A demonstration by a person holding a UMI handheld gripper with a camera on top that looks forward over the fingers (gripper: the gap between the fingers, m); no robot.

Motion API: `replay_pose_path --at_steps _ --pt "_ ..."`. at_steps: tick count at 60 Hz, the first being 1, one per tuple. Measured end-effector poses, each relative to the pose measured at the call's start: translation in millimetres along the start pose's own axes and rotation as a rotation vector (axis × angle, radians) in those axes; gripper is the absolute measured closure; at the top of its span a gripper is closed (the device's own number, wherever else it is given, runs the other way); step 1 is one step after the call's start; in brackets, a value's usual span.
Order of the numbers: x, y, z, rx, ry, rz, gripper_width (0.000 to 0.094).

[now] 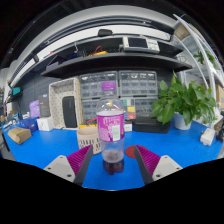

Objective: Pour water

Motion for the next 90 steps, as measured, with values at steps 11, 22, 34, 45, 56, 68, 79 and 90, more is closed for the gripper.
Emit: replay_pose_path --at_steps 11,22,34,45,56,68,79,90 --pt "-38 -17 1 0.021 0.008 0.039 0.0087" --pt "-53 -35 -1 0.060 0.009 0.091 0.0235" --pt "-53 -43 -4 0.135 0.028 0.130 0.0463" --pt "-56 -42 -2 0.092 0.005 0.112 0.0568" --pt "-57 -40 0 0.117 -0.025 0.073 0.0569" --pt "-70 -51 24 0.463 0.010 -0.002 0.0569" --pt "-105 -57 46 1.000 0.094 -0.084 0.0570" --pt "-133 -75 56 1.535 0.187 -0.061 0.0570"
Point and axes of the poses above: the point between the fingertips, and its own axes, seen from behind it with the camera up: z to the right, y down, x backward, against the way the camera looks, the point moved 2 cm from there along x, backward, against the way the camera looks, and after that the axes turned 10 degrees about x, right-handed, at the moved point
